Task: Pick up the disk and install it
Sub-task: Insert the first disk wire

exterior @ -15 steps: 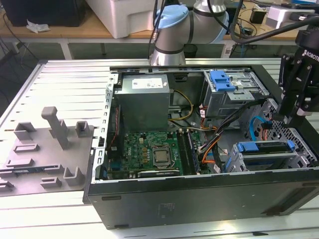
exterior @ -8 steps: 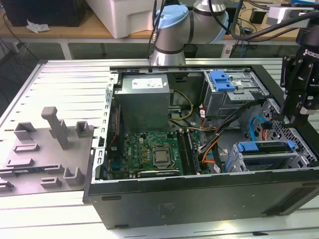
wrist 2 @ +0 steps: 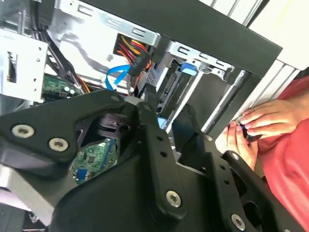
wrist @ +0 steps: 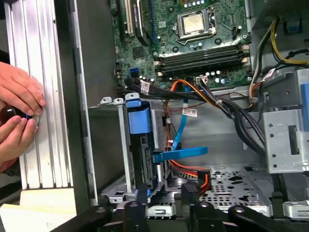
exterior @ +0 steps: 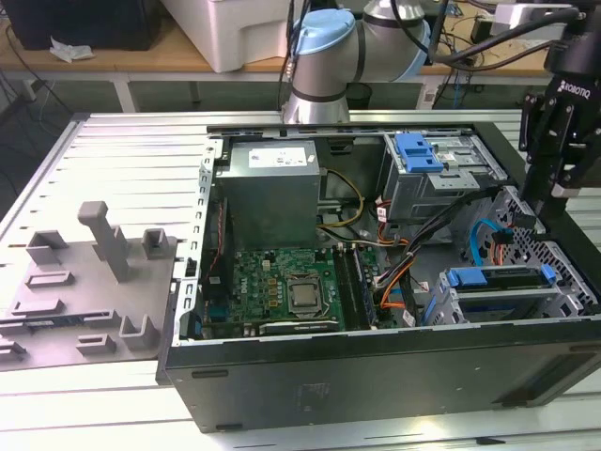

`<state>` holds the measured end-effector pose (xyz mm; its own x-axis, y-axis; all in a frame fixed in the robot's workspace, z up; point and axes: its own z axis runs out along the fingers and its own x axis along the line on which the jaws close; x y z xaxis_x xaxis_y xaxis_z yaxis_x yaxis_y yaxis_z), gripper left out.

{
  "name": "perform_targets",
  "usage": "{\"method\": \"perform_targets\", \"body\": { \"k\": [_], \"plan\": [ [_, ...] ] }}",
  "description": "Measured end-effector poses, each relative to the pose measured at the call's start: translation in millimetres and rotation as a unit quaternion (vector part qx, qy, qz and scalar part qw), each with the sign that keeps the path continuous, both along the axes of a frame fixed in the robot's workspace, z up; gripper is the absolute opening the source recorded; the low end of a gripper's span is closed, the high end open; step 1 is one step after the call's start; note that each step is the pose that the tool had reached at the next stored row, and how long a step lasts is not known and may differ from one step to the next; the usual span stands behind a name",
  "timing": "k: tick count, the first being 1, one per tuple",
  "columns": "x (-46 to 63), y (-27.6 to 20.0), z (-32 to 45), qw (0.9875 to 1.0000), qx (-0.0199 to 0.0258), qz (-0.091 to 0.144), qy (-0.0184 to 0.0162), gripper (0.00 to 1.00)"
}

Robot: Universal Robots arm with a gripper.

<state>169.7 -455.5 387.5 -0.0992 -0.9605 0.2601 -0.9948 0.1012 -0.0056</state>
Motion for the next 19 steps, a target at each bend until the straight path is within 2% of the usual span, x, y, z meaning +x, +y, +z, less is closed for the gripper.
{"method": "perform_targets", "body": {
  "k": [2, 3, 4, 9, 13, 16, 18, 19],
  "plan": [
    [1.2, 4.2, -0.7, 1.0, 0.0, -0.003, 0.0, 0.4],
    [1.8, 5.5, -1.1, 1.0, 0.0, -0.004, 0.0, 0.33],
    [2.5, 6.3, -1.5, 1.0, 0.0, -0.006, 0.0, 0.33],
    [6.6, 7.5, -4.5, 0.9995, 0.0, -0.03, 0.0, 0.33],
    [8.1, 8.0, -6.9, 0.9987, 0.0, -0.052, 0.0, 0.33],
    [9.2, 11.5, -9.6, 0.9983, -0.0017, -0.058, -0.0001, 0.33],
    [10.4, 16.6, -11.7, 0.9981, -0.0046, -0.061, -0.0002, 0.33],
    [10.9, 17.7, -12.3, 0.9981, -0.0056, -0.062, -0.0003, 0.33]
  ]
}}
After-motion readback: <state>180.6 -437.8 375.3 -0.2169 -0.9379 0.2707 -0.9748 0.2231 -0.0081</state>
